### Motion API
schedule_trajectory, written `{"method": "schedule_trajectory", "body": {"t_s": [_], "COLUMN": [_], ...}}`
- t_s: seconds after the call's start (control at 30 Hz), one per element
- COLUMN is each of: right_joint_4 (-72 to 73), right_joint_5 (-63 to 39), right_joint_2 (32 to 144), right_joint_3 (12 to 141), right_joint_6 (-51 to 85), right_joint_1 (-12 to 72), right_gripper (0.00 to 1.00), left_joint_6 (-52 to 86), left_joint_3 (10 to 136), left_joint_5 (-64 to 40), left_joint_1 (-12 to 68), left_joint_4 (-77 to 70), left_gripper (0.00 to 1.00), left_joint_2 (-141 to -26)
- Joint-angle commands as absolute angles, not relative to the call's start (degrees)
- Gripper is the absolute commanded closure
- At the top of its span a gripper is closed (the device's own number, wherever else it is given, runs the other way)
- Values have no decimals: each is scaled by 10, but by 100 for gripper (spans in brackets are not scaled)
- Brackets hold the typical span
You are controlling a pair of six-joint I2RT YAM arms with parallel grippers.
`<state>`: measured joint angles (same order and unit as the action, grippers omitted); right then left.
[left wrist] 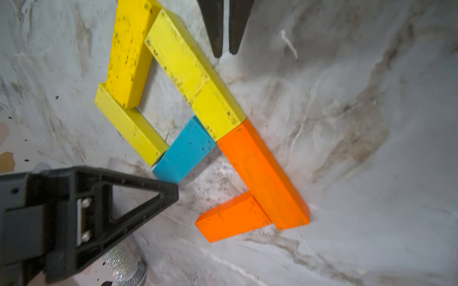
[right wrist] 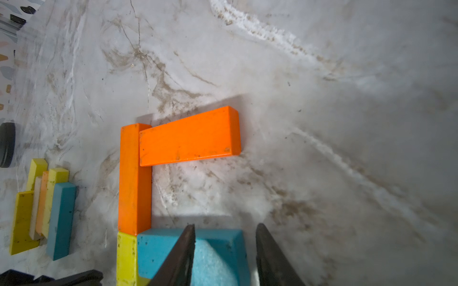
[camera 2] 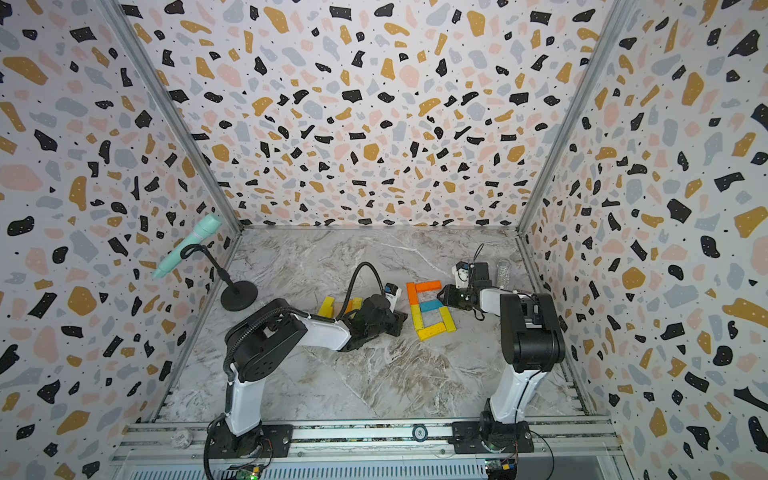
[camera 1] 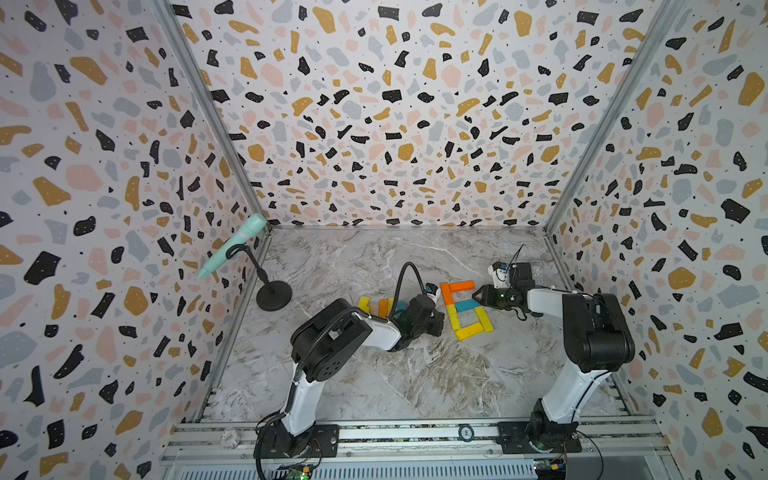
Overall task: Assemble the number 6 with building blocks
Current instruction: Adjust the building block at the center of the board.
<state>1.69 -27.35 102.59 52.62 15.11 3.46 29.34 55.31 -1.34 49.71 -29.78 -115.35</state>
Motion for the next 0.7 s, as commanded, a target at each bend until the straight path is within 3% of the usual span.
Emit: {"method": "schedule_trajectory", "body": {"t_s": [0.0, 0.4, 0.67], "right_joint_4": [-4, -47, 33], "right_joint_5": [-267, -258, -285], "right_joint_2": [948, 693, 664], "right_joint_3": [509, 305, 205], "right_joint_6": [146, 226, 291], "right_joint_1": [50, 148, 183], "right_gripper": [59, 80, 98], "left_joint_6": [296, 311, 315], "left_joint_3": [521, 522, 512], "left_joint_5": [-10, -5, -2], "left_joint_1": [500, 501, 501], "left_joint_4": [-296, -313, -322], "left_gripper": [100, 100, 100], "left_joint_2": [-1119, -1115, -1115]}}
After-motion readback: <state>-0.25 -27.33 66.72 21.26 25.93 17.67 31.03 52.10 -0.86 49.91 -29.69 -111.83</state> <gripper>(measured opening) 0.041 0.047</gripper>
